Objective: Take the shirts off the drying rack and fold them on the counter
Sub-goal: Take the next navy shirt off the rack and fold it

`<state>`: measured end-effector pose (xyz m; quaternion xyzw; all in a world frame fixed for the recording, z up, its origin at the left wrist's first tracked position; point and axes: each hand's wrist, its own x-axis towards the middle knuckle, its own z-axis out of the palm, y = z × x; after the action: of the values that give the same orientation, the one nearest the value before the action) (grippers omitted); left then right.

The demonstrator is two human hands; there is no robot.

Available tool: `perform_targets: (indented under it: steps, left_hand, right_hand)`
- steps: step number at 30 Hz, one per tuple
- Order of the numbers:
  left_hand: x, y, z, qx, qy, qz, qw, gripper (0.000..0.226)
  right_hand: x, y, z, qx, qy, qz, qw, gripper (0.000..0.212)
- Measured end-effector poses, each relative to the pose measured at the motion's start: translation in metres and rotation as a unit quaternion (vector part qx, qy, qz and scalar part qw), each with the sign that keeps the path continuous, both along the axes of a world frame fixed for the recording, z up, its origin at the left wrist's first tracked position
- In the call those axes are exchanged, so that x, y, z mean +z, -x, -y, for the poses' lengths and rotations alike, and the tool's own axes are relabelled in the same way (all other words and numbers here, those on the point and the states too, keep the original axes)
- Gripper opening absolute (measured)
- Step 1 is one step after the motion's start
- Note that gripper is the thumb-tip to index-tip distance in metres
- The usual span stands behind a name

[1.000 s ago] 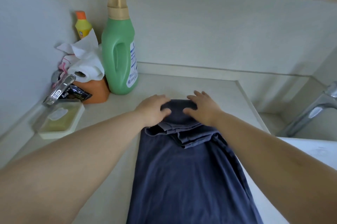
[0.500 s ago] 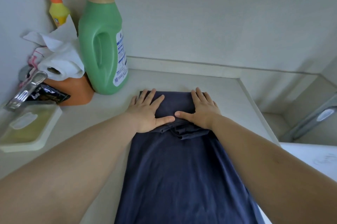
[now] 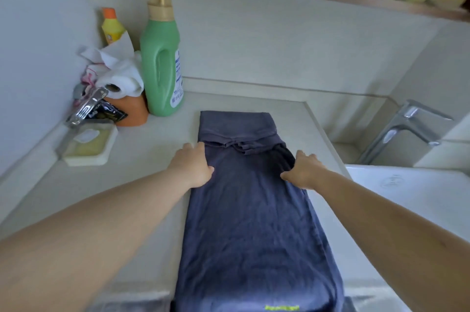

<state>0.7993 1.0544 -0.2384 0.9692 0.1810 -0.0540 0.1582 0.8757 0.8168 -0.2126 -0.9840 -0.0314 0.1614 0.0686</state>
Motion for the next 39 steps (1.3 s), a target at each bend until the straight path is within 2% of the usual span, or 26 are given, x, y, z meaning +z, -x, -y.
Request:
perform_targets:
  steps: [4,8,11,16,19,21,22,24,26,27,30,34,36,38,39]
  left_hand:
    - [0.005,0.061,0.018,0.026,0.053,-0.034,0.998,0.072]
    - [0.006,0.109,0.038,0.051,0.067,-0.025,0.996,0.060]
    - [0.001,0.145,0.058,0.079,0.097,0.001,0.992,0.045]
    - [-0.014,0.189,0.071,0.136,0.148,0.061,0.978,0.025]
    - [-0.020,0.212,0.077,0.171,0.123,0.099,0.973,0.021]
    - [-0.025,0.225,0.083,0.194,0.153,0.104,0.964,0.024]
    - [-0.027,0.231,0.087,0.199,0.192,0.098,0.956,0.023]
    - [-0.035,0.235,0.092,0.199,0.292,0.075,0.932,0.003]
    - [-0.045,0.234,0.092,0.204,0.374,0.059,0.903,0.038]
    - [-0.051,0.233,0.091,0.204,0.392,0.056,0.895,0.045]
    - [-0.061,0.239,0.093,0.194,0.413,0.061,0.887,0.041]
    - [-0.046,0.258,0.100,0.189,0.346,0.071,0.916,0.024]
    - [-0.028,0.262,0.100,0.197,0.377,0.092,0.900,0.015]
    - [-0.004,0.266,0.099,0.211,0.406,0.133,0.879,0.020]
    - [0.008,0.266,0.099,0.217,0.421,0.149,0.868,0.021]
  right_hand:
    - [0.001,0.060,0.023,-0.023,-0.013,-0.031,0.999,0.068]
    - [-0.006,0.106,0.040,-0.033,-0.062,-0.029,0.997,0.070]
    - [-0.010,0.139,0.058,-0.033,-0.141,-0.017,0.989,0.065]
    - [-0.022,0.189,0.091,-0.081,-0.240,0.088,0.963,0.047]
    - [-0.029,0.218,0.108,-0.086,-0.200,0.086,0.972,0.035]
    - [-0.039,0.229,0.113,-0.083,-0.136,0.018,0.987,0.044]
    - [-0.045,0.232,0.112,-0.088,-0.136,-0.015,0.987,0.045]
    - [-0.057,0.233,0.110,-0.123,-0.220,-0.041,0.967,0.037]
    - [-0.066,0.228,0.109,-0.166,-0.321,-0.055,0.931,0.022]
    - [-0.067,0.227,0.110,-0.180,-0.351,-0.068,0.916,0.015]
    - [-0.068,0.230,0.112,-0.211,-0.419,-0.099,0.878,0.012]
    - [-0.056,0.244,0.123,-0.225,-0.451,-0.125,0.855,0.006]
    - [-0.044,0.247,0.131,-0.219,-0.468,-0.126,0.847,0.019]
    - [-0.025,0.248,0.138,-0.207,-0.515,-0.137,0.821,0.045]
    - [-0.016,0.248,0.139,-0.199,-0.537,-0.146,0.807,0.051]
